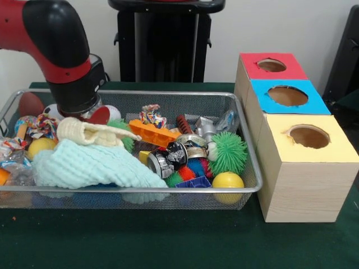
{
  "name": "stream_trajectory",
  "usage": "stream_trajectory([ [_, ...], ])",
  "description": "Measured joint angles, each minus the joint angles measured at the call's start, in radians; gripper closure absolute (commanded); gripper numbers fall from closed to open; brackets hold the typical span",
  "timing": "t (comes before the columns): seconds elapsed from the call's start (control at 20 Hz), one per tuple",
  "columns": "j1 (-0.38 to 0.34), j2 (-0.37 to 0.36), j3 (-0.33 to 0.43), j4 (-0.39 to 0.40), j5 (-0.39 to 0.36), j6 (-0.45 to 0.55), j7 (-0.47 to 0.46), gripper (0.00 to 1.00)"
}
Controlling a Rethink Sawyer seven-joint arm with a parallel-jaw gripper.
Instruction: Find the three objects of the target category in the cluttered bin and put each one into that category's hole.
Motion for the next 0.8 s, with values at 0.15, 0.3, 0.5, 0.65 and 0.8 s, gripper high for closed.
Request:
stream_trajectory([
  [0.15, -0.02, 0.001, 0.026, -0.004, -0.023, 0.02, -0.007, 0.0],
  [0.3, -0.05, 0.003, 0.066, -0.009, -0.057, 0.049, -0.019, 0.0],
  [0.5, -0.081, 0.004, 0.106, -0.011, -0.091, 0.072, -0.022, 0.0],
  [0.65, -0.089, 0.004, 0.118, -0.011, -0.104, 0.078, -0.022, 0.0],
  [0.8, -0.096, 0.004, 0.13, -0.011, -0.123, 0.08, -0.022, 0.0],
])
